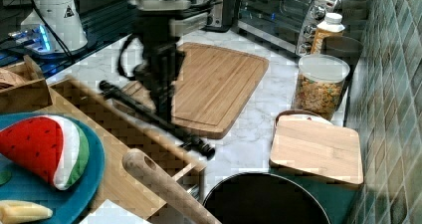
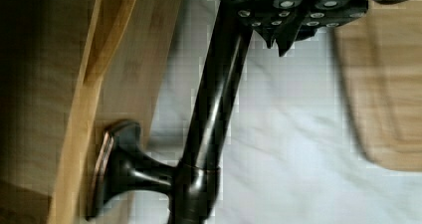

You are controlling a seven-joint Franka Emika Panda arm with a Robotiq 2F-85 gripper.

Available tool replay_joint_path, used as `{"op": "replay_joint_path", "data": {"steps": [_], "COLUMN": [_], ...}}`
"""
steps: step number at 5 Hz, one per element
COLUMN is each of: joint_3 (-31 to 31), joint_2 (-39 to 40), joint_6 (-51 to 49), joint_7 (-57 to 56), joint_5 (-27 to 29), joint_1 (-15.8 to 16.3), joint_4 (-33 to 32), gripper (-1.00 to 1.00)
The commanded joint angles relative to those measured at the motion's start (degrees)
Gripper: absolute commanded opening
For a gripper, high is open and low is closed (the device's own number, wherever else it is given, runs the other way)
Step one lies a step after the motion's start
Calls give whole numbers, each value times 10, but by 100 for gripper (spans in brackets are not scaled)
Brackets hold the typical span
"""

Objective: Close the drawer.

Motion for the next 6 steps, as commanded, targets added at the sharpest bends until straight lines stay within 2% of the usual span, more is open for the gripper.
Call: {"op": "replay_joint_path", "data": {"steps": [1,2,6], "joint_3": [-84,-92,-94], "joint_2": [119,124,125], "joint_6": [-121,-202,-202], "joint_7": [-7,10,9], "joint_5": [24,2,4], "joint_1": [-97,-76,-75], "joint_4": [188,224,224], "gripper": [-100,-100,-100]}}
